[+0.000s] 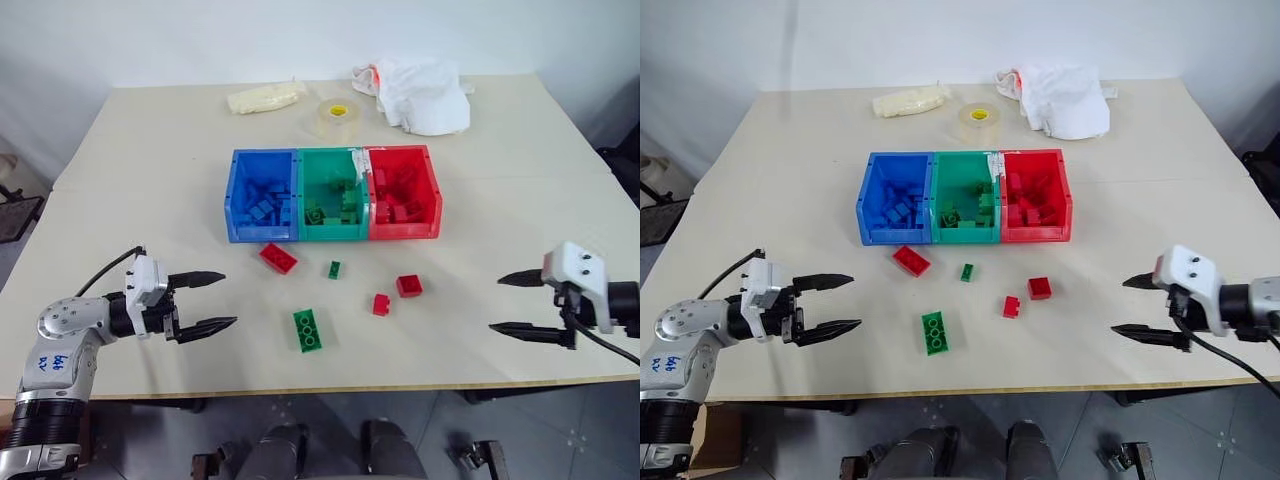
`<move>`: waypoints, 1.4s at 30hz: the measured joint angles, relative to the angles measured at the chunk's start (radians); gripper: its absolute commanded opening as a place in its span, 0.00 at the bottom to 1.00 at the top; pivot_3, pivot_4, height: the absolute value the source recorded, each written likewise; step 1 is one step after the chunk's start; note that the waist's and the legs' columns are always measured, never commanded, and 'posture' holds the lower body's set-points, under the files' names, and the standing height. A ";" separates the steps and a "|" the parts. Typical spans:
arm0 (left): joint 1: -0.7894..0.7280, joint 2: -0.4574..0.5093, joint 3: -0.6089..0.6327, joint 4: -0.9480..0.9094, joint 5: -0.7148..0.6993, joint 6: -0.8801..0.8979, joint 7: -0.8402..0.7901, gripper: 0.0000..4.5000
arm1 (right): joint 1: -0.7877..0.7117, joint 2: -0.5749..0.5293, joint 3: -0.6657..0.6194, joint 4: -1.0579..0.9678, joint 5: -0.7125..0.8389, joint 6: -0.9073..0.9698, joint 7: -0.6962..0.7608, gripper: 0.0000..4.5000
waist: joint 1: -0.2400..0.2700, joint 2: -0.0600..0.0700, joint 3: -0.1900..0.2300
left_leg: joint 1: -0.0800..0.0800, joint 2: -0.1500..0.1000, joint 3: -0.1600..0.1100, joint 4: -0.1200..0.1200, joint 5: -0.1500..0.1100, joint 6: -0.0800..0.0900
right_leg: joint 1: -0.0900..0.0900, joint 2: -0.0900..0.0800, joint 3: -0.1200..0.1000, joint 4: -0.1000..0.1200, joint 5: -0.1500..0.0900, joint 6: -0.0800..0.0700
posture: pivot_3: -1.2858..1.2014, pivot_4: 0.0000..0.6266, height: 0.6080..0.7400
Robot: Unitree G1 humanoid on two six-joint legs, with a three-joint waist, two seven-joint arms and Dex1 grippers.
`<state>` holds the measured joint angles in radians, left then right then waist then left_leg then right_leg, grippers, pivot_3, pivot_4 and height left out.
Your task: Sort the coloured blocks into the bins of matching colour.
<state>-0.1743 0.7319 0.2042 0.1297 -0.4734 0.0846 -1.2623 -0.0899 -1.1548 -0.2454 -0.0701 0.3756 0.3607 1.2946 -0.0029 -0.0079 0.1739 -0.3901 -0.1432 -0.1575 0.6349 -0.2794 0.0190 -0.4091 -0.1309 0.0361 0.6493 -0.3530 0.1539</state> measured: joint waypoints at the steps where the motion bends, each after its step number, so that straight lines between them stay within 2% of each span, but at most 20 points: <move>1: 0.006 -0.007 0.006 -0.001 -0.007 -0.001 -0.001 1.00 | -0.001 0.000 0.002 -0.007 0.000 0.009 0.001 1.00 | 0.000 0.000 0.000 | 0.000 0.000 0.000 0.000 0.000 0.000 | 0.000 0.000 0.000 0.000 0.000 0.000 | 0.52 0.24 1.00; 5: 0.042 -0.024 0.023 -0.017 -0.036 0.001 0.000 1.00 | -0.055 0.000 0.061 -0.028 0.000 0.055 0.001 1.00 | -0.001 0.000 0.000 | 0.001 0.001 0.001 0.001 -0.001 0.000 | -0.001 0.000 0.000 0.002 0.000 0.000 | 0.52 0.24 1.00; 11: 0.112 -0.040 0.048 -0.104 -0.078 0.004 0.002 1.00 | -0.280 0.063 0.258 -0.032 -0.031 0.082 0.018 1.00 | 0.001 0.000 0.000 | 0.001 0.002 0.003 0.003 -0.003 0.000 | -0.001 0.000 0.000 0.002 0.000 0.000 | 0.52 0.24 1.00; 16: 0.169 -0.046 0.073 -0.136 -0.105 0.002 -0.002 1.00 | -0.459 0.194 0.421 0.108 -0.130 0.009 0.047 1.00 | -0.001 0.000 0.000 | 0.001 0.002 0.003 0.005 -0.005 0.000 | -0.001 0.000 -0.001 0.003 0.000 0.000 | 0.52 0.24 1.00; 24: 0.248 -0.054 0.103 -0.228 -0.119 0.001 0.029 1.00 | -0.579 0.339 0.519 0.341 -0.233 -0.150 0.077 1.00 | 0.000 0.000 0.000 | 0.000 0.003 0.003 0.010 -0.008 0.001 | 0.000 0.001 -0.003 0.004 0.000 0.000 | 0.52 0.24 1.00; 27: 0.276 -0.055 0.111 -0.244 -0.125 0.001 0.039 1.00 | -0.594 0.363 0.533 0.405 -0.255 -0.194 0.091 0.86 | 0.001 0.000 0.000 | 0.000 0.003 0.003 0.011 -0.008 0.001 | 0.000 0.001 -0.003 0.004 0.000 0.000 | 0.52 0.24 1.00; 34: 0.274 -0.056 0.114 -0.244 -0.127 -0.002 0.048 1.00 | -0.612 0.386 0.527 0.456 -0.268 -0.250 0.103 0.33 | 0.000 0.000 0.000 | 0.000 0.003 0.003 0.011 -0.008 0.000 | 0.000 0.001 -0.003 0.004 0.000 0.000 | 0.52 0.24 1.00; 42: 0.189 -0.055 0.121 -0.176 -0.126 -0.021 0.036 1.00 | -0.625 0.418 0.417 0.345 -0.204 -0.125 0.008 0.33 | -0.001 0.000 0.000 | 0.000 0.003 0.003 0.011 -0.008 0.000 | -0.001 0.001 -0.002 0.005 0.000 0.000 | 0.52 0.24 1.00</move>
<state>0.0151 0.6765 0.3250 -0.0465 -0.5991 0.0636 -1.2267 -0.7152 -0.7368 0.1720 0.2752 0.1714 0.2358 1.3031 -0.0042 -0.0080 0.1739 -0.3901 -0.1401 -0.1544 0.6461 -0.2879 0.0192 -0.4097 -0.1296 0.0338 0.6540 -0.3529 0.1537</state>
